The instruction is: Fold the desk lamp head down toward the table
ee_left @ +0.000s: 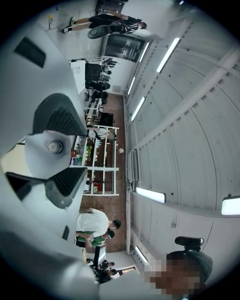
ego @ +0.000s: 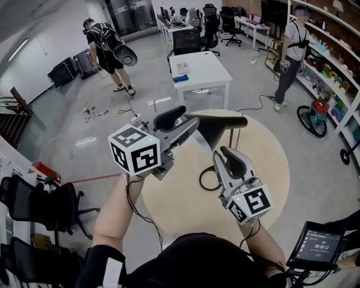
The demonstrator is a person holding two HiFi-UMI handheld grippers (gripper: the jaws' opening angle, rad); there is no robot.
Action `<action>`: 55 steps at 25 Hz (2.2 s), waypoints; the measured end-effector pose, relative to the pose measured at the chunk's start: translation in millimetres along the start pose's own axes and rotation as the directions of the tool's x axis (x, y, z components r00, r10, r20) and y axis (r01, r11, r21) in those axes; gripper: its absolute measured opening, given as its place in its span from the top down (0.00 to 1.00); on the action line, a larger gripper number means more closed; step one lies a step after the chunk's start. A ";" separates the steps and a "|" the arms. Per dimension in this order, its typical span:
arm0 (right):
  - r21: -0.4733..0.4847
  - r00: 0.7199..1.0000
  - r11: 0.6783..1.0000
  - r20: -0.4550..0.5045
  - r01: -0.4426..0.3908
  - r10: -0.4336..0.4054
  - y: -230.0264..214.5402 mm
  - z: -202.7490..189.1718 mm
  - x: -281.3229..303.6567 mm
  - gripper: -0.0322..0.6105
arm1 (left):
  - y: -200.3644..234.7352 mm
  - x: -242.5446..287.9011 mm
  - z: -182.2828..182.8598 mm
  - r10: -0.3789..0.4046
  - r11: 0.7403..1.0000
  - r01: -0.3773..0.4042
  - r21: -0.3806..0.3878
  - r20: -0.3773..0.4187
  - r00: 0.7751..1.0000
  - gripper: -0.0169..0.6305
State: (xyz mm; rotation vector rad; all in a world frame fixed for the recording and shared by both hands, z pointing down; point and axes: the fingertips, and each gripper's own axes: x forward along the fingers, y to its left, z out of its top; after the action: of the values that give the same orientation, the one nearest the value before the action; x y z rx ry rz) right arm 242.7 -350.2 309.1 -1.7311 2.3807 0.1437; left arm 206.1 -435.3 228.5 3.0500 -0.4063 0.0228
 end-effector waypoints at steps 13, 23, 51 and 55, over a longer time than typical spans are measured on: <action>0.059 0.998 0.998 -0.056 -0.019 0.022 5.5 -21.8 -0.3 0.84 | 0.9 -24.7 -38.5 0.060 0.996 -0.058 -0.062 0.032 0.998 0.64; 0.077 0.995 0.997 -0.094 -0.008 0.016 5.3 -31.4 -8.8 0.84 | 2.7 -35.1 -62.4 0.108 0.988 -0.102 -0.116 0.049 0.993 0.64; 0.134 0.989 0.991 -0.150 0.026 -0.006 -3.7 -60.3 -15.2 0.84 | 7.0 -36.0 -154.8 0.154 0.969 -0.167 -0.183 -0.083 0.985 0.64; 0.139 0.988 0.990 -0.154 0.036 -0.014 -6.1 -61.0 -17.0 0.84 | 9.1 -33.0 -163.8 0.157 0.967 -0.173 -0.186 -0.101 0.982 0.64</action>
State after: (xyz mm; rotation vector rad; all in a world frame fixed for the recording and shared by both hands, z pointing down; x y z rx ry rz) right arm 247.5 -347.9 372.6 -1.7622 2.4058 -0.1639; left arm 170.9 -424.7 391.8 2.8046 -0.6167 0.1143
